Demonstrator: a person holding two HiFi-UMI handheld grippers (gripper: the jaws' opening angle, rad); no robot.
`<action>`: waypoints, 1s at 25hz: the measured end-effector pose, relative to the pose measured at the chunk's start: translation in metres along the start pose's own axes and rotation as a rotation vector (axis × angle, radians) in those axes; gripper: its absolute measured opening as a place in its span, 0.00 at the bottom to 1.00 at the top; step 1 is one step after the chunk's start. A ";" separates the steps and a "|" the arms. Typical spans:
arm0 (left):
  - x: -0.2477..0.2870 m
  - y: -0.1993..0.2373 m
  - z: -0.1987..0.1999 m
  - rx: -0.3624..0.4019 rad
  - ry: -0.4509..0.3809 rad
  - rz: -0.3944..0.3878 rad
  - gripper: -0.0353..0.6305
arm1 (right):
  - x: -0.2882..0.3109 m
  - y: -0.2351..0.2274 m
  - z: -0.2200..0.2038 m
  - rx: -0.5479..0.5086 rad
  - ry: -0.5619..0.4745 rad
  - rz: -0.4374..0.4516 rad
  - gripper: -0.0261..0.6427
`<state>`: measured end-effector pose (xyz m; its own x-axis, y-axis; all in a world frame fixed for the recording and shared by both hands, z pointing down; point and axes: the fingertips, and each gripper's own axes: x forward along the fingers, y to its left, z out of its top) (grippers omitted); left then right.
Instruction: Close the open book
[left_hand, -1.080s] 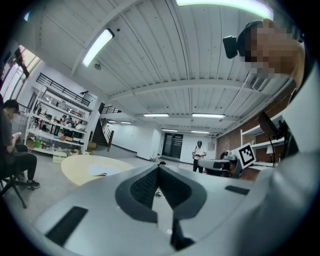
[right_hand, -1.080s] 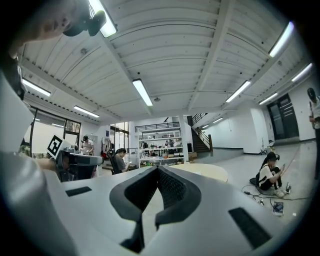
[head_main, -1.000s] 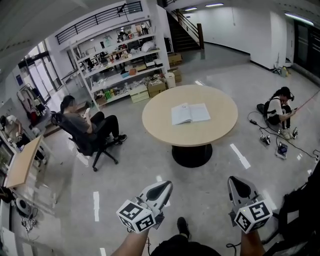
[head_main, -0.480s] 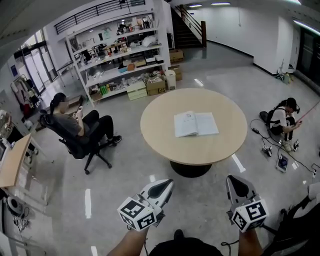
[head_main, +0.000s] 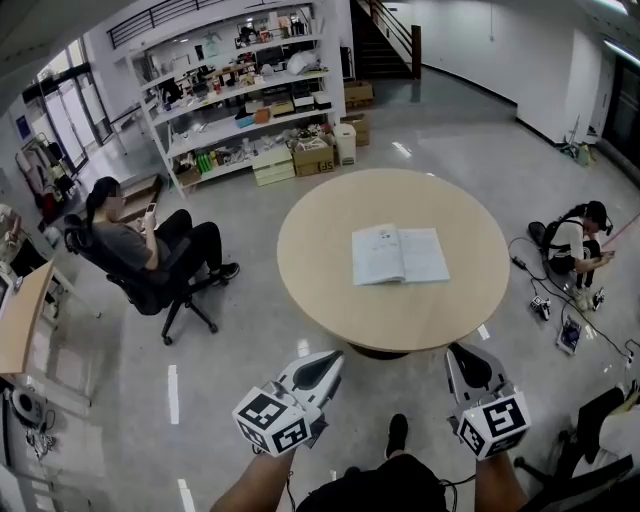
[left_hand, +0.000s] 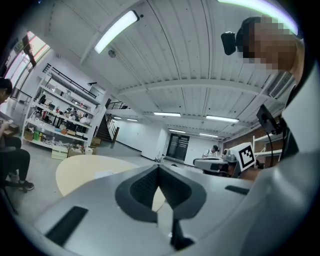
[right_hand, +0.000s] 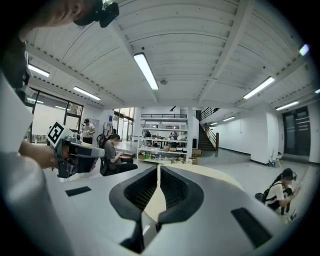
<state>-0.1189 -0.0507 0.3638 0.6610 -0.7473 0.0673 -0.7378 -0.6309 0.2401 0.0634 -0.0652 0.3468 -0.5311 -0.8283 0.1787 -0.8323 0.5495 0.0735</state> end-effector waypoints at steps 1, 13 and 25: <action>0.009 0.007 0.000 0.001 0.003 0.004 0.04 | 0.013 -0.005 -0.002 -0.012 0.009 0.011 0.04; 0.150 0.101 0.014 -0.002 0.046 0.122 0.04 | 0.177 -0.080 -0.014 -0.177 0.091 0.208 0.16; 0.211 0.218 -0.024 -0.092 0.175 0.216 0.04 | 0.322 -0.078 -0.073 -0.281 0.299 0.354 0.34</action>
<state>-0.1374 -0.3410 0.4532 0.5095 -0.8100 0.2904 -0.8537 -0.4334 0.2887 -0.0308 -0.3668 0.4698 -0.6685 -0.5424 0.5088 -0.5146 0.8313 0.2101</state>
